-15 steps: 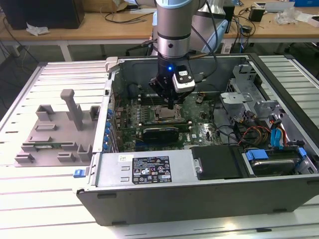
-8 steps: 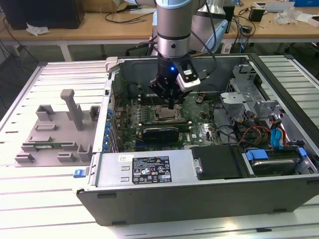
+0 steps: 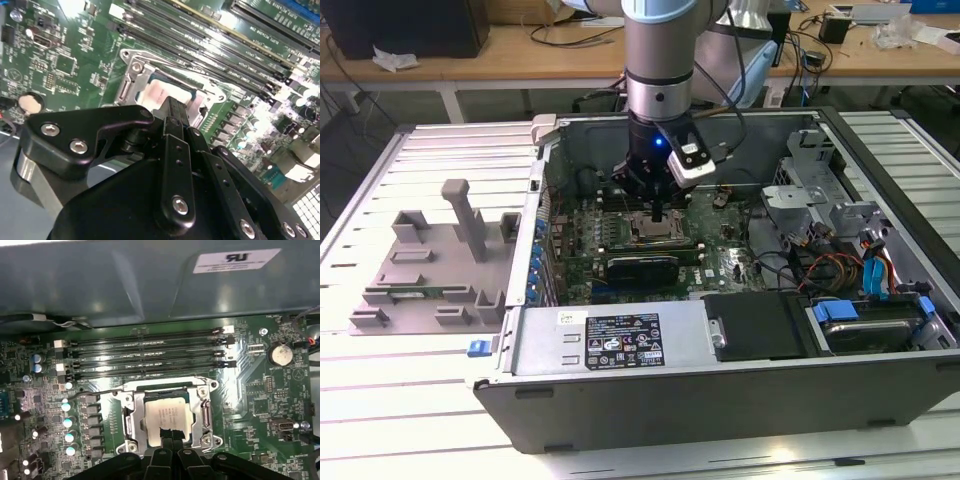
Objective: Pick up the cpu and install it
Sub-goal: 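Close the cpu cover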
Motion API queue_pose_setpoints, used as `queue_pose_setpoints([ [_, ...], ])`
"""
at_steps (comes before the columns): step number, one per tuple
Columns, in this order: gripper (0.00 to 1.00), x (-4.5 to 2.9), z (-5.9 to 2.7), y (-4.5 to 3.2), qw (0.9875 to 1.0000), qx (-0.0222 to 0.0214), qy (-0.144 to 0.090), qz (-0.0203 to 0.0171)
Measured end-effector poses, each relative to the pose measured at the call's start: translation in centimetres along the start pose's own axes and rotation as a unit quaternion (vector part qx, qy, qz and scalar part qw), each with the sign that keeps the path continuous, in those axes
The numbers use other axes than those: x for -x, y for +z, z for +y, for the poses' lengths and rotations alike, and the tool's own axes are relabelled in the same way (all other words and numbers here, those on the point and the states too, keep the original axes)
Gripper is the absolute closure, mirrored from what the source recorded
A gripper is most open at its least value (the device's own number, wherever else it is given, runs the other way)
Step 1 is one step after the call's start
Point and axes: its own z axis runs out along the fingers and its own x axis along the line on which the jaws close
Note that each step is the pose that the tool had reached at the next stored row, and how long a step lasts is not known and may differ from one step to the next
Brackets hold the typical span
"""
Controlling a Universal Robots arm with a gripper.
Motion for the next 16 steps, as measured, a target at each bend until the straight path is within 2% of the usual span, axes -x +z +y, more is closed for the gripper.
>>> queue_pose_setpoints([
  [2,0.89,-0.1,-0.01,0.04,1.0,0.0003,-0.004,-0.0001],
  [7,0.89,-0.12,-0.01,0.31,0.9991,0.0012,-0.041,-0.0006],
  [8,0.89,-0.16,-0.01,0.34,0.9991,0.0012,-0.042,-0.0007],
  [11,0.89,-0.95,-0.06,0.8,0.999,0.0013,-0.045,-0.0007],
  [16,0.89,-1.63,0.02,1.35,0.9989,0.0013,-0.046,-0.0008],
])
